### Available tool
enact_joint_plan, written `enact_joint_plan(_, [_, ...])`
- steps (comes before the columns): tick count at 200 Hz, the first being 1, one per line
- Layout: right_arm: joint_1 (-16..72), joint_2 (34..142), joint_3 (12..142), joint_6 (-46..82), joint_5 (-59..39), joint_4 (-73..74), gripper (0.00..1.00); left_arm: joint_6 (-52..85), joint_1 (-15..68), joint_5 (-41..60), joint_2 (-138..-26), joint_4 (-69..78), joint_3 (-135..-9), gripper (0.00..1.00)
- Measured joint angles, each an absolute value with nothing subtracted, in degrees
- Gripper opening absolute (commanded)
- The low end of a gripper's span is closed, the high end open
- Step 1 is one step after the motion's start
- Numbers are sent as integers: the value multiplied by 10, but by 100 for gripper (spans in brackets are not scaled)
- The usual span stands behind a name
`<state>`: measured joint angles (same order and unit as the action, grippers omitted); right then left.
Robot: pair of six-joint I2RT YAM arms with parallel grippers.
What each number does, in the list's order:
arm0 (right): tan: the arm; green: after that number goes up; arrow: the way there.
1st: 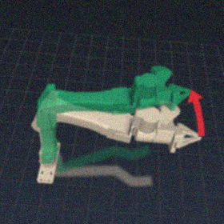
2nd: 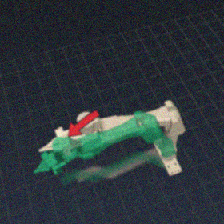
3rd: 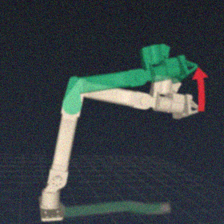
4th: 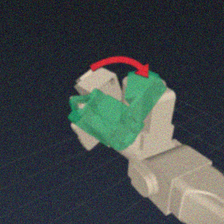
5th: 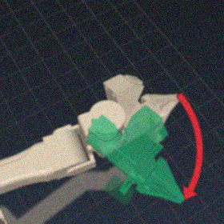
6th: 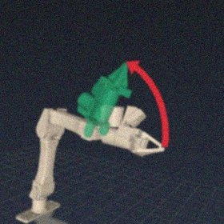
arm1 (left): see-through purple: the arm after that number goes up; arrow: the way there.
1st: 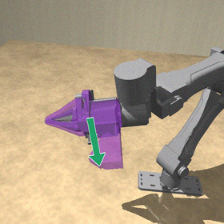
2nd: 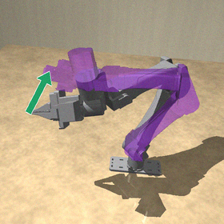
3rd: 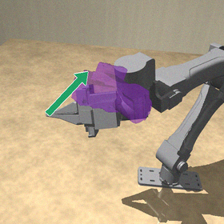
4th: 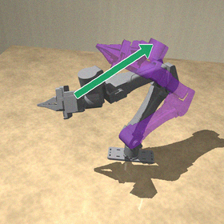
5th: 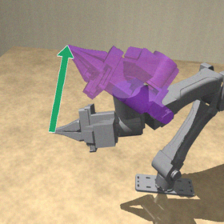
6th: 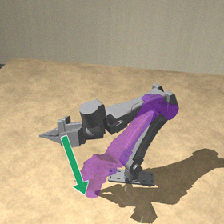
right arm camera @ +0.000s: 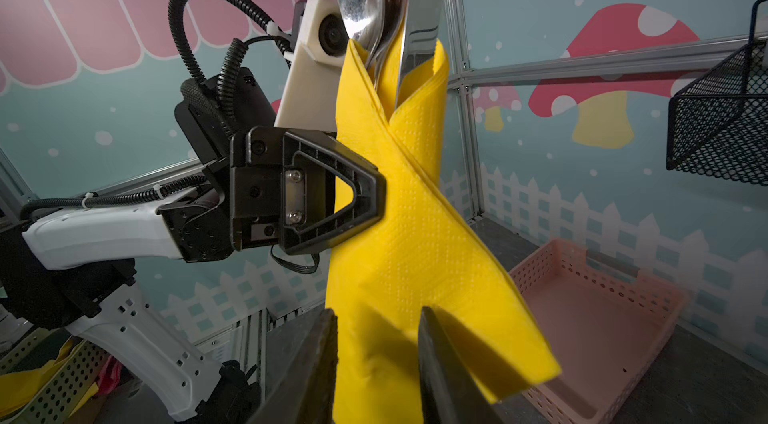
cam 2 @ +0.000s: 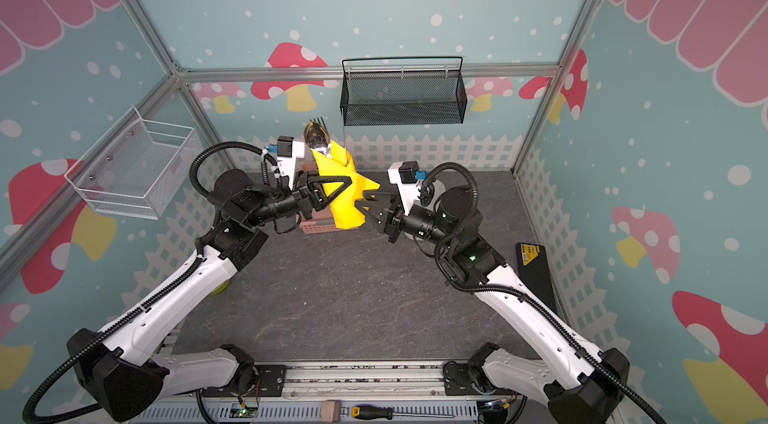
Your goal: Place the utensils on the paper napkin and roll it up
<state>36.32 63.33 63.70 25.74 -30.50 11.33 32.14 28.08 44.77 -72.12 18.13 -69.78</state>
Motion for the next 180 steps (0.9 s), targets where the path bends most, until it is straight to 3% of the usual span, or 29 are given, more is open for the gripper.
enact_joint_plan(180, [363, 659, 654, 269, -335, 144, 37, 398, 279, 481, -747, 285, -698, 0])
